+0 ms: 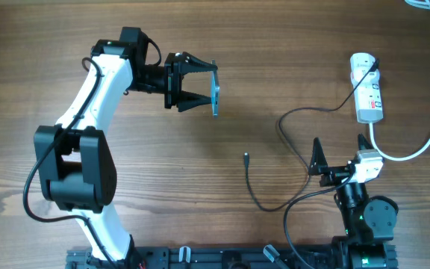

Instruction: Plug charger to phone and switch on socket

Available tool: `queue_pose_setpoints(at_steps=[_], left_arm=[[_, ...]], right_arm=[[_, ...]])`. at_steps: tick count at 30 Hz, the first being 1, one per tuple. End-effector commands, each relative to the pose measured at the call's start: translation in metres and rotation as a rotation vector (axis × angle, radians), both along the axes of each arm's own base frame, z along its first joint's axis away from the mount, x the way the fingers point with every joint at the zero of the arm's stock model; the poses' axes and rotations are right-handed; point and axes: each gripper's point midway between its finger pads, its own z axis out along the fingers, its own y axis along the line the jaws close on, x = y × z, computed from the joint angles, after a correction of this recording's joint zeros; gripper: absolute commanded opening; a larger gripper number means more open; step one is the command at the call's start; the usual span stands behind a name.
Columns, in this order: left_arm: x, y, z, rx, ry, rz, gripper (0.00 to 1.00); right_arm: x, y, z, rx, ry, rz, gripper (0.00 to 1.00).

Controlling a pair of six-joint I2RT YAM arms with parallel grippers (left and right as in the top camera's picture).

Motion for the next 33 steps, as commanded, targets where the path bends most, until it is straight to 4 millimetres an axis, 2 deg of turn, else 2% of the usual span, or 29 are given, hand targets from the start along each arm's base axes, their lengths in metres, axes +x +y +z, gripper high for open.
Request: queue_pose_setpoints(at_steps=[1, 10, 12, 14, 18, 22, 23, 27, 28, 30, 33], left_arm=[[-0.005, 0.0, 0.022, -0.06, -0.025, -0.001, 0.6], [-0.005, 0.0, 0.022, -0.06, -0.025, -0.001, 0.59], [-0.005, 0.0, 0.022, -0.06, -0.025, -0.001, 0.6], [-0.005, 0.0, 0.022, -0.06, -0.025, -0.001, 0.59], [-0.005, 0.0, 0.022, -0.06, -0.025, -0.001, 0.59], [-0.005, 0.0, 0.022, -0.06, -0.024, -0.001, 0.59], [-0.005, 0.0, 0.022, -0.06, -0.024, -0.001, 0.59], [-0.005, 0.0, 0.022, -0.06, -0.025, -0.001, 0.59], [-0.005, 0.0, 0.022, -0.06, -0.025, -0.001, 0.59], [-0.005, 0.0, 0.022, -0.06, -0.025, -0.001, 0.59], [-0.005, 0.0, 0.022, -0.06, -0.025, -0.001, 0.59]], right_arm=[[0.0, -0.003, 0.002, -0.013, -0.012, -0.018, 1.0], [0.0, -0.003, 0.003, -0.012, -0.013, -0.018, 1.0], [-0.001, 0.0, 0.003, 0.034, -0.01, 0.004, 1.0], [-0.002, 0.014, 0.005, 0.225, 0.01, 0.08, 1.0], [-0.011, 0.045, 0.008, 0.785, 0.154, 0.258, 1.0], [-0.013, 0.05, 0.01, 1.208, 0.269, 0.272, 1.0], [-0.014, 0.052, 0.014, 1.236, 0.271, 0.292, 1.0], [-0.024, 0.06, 0.057, 1.122, 0.117, 0.445, 1.0], [-0.029, 0.06, 0.074, 1.071, 0.043, 0.485, 1.0], [-0.036, 0.06, 0.096, 1.003, -0.032, 0.513, 1.0], [-0.039, 0.059, 0.116, 0.855, -0.063, 0.48, 0.99]])
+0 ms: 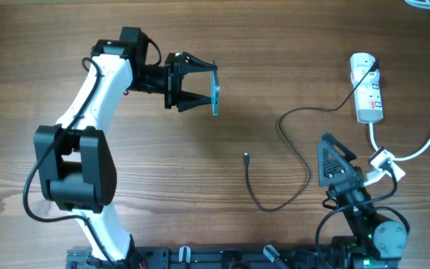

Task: Plug charger to phone and switch on socket
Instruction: 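Raise the right arm and swing it toward the held phone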

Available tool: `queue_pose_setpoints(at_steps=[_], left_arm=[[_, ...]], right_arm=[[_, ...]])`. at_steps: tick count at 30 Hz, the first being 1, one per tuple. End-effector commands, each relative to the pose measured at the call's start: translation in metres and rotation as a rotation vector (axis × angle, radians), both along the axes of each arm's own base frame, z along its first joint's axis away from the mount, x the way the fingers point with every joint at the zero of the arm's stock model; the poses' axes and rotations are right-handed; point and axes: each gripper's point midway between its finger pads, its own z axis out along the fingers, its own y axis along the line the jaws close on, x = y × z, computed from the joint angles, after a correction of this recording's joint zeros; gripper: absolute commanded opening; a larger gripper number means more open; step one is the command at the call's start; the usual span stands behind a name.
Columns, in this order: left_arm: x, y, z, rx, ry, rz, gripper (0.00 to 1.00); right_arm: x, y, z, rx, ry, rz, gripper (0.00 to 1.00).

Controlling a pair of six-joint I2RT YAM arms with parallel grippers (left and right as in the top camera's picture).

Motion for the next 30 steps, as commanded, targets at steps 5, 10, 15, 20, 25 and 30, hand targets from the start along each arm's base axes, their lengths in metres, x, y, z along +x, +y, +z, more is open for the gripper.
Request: queue_pose_setpoints(at_steps=[5, 10, 15, 20, 25, 30], left_arm=[[-0.005, 0.0, 0.022, -0.059, -0.025, -0.001, 0.59], [-0.005, 0.0, 0.022, -0.059, -0.025, -0.001, 0.59], [-0.005, 0.0, 0.022, -0.059, -0.025, -0.001, 0.59], [-0.005, 0.0, 0.022, -0.059, -0.025, -0.001, 0.59], [-0.005, 0.0, 0.022, -0.059, -0.025, -0.001, 0.58], [-0.005, 0.0, 0.022, -0.059, -0.025, -0.001, 0.58]], right_arm=[[0.007, -0.024, 0.014, -0.442, 0.224, -0.198, 1.0], [0.016, -0.035, 0.001, -0.571, 0.462, -0.203, 1.0], [0.02, -0.006, 0.006, -0.539, 0.455, -0.021, 1.0], [0.019, 0.0, 0.015, -0.628, 0.429, 0.029, 1.0], [0.01, -0.038, 0.018, -0.819, 0.696, -0.079, 1.0], [0.012, -0.034, 0.043, -0.812, 0.796, -0.017, 1.0]])
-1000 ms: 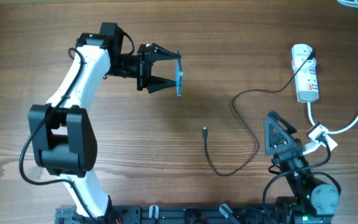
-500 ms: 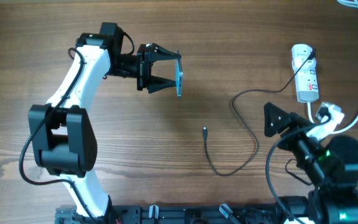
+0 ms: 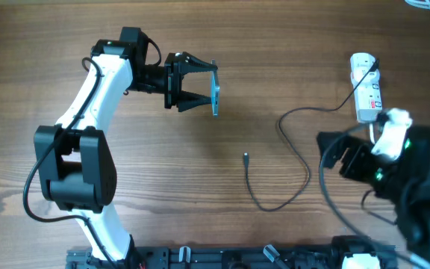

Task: Plug charger to phone and switch on socket
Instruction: 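Raise the right arm and swing it toward the held phone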

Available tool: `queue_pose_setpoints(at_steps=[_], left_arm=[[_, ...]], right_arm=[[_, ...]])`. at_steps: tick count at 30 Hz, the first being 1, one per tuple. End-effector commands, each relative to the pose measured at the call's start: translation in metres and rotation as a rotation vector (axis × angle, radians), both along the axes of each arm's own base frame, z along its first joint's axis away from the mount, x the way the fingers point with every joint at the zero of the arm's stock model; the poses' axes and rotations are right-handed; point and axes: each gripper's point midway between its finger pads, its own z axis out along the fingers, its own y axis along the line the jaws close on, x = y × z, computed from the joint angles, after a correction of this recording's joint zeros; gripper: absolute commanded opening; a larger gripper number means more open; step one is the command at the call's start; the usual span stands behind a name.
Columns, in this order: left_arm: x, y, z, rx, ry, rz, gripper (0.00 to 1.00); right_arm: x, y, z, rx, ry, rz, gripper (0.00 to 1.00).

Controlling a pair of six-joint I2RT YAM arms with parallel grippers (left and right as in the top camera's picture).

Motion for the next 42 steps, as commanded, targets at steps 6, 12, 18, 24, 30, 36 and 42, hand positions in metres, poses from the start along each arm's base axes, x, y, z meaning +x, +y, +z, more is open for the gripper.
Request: queue_pose_setpoints(at_steps=[6, 12, 18, 24, 30, 36, 42], left_arm=[[-0.005, 0.0, 0.022, -0.059, -0.025, -0.001, 0.58], [-0.005, 0.0, 0.022, -0.059, -0.025, -0.001, 0.58], [-0.005, 0.0, 0.022, -0.059, -0.025, -0.001, 0.57], [-0.005, 0.0, 0.022, -0.059, -0.024, -0.001, 0.56], [-0.005, 0.0, 0.022, -0.059, -0.025, -0.001, 0.56], [-0.005, 0.0, 0.022, -0.059, -0.024, -0.001, 0.56], [-0.005, 0.0, 0.022, -0.059, -0.024, -0.001, 0.56]], right_arm=[[0.009, 0.06, 0.044, 0.16, -0.071, 0.37, 1.0], [0.007, 0.075, 0.029, 0.038, 0.064, 0.367, 0.93], [0.016, 0.126, 0.046, -0.119, 0.095, 0.387, 0.93], [0.031, 0.189, 0.047, -0.243, 0.057, 0.362, 0.93], [0.052, 0.224, 0.03, -0.272, 0.029, 0.269, 0.93], [0.062, 0.239, 0.033, -0.234, -0.009, 0.269, 0.9], [0.068, 0.231, 0.037, -0.267, -0.042, 0.237, 1.0]])
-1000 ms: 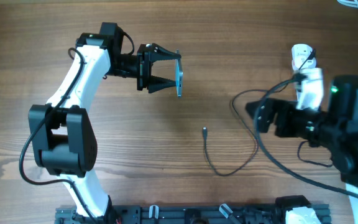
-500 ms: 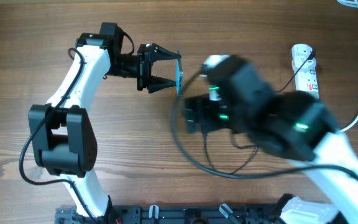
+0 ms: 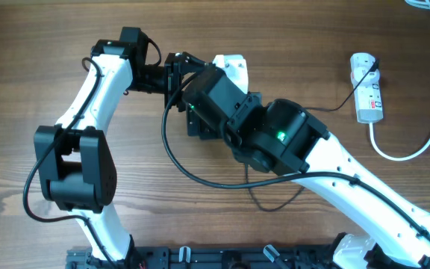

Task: Plug charger to phone and switch on socket
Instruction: 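Raise the right arm and swing it toward the held phone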

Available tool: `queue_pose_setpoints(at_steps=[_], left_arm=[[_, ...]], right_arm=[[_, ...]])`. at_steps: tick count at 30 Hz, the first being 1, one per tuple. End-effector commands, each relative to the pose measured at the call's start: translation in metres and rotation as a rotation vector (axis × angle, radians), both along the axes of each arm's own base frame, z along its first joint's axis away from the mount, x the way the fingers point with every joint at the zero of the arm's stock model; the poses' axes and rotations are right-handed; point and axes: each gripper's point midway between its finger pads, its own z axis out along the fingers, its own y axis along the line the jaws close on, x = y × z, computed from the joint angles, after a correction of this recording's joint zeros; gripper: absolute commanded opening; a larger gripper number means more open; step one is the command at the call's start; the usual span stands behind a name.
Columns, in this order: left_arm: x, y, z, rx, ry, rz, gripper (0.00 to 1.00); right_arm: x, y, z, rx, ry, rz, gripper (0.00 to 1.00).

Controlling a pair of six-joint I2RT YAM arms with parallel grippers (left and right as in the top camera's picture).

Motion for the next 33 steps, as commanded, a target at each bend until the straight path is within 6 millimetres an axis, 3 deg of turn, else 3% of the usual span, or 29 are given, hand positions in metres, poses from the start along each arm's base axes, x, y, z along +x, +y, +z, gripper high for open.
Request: queue_pose_setpoints(at_steps=[1, 5, 8, 12, 18, 22, 25, 33], left_arm=[[-0.005, 0.0, 0.022, -0.059, -0.024, -0.001, 0.56], [-0.005, 0.0, 0.022, -0.059, -0.024, -0.001, 0.56], [-0.005, 0.0, 0.022, -0.059, -0.024, -0.001, 0.56], [-0.005, 0.0, 0.022, -0.059, -0.025, -0.001, 0.56], [-0.005, 0.0, 0.022, -0.059, -0.024, -0.001, 0.56], [-0.005, 0.0, 0.022, -0.059, -0.024, -0.001, 0.56], [-0.005, 0.0, 0.022, -0.059, -0.024, -0.001, 0.56], [-0.005, 0.0, 0.022, -0.059, -0.024, -0.001, 0.56]], right_arm=[[0.009, -0.01, 0.016, 0.001, -0.06, -0.048, 1.0], [0.018, -0.045, 0.036, 0.059, -0.074, -0.152, 1.0], [0.026, -0.089, 0.059, 0.095, -0.11, -0.224, 1.0], [0.03, -0.14, 0.068, 0.092, -0.111, -0.315, 1.0], [0.034, -0.213, 0.045, -0.026, -0.033, -0.507, 1.0], [0.039, -0.251, 0.013, -0.105, 0.08, -0.626, 1.0], [0.043, -0.257, -0.002, -0.117, 0.139, -0.644, 1.0], [0.053, -0.247, -0.025, -0.141, 0.224, -0.576, 1.0]])
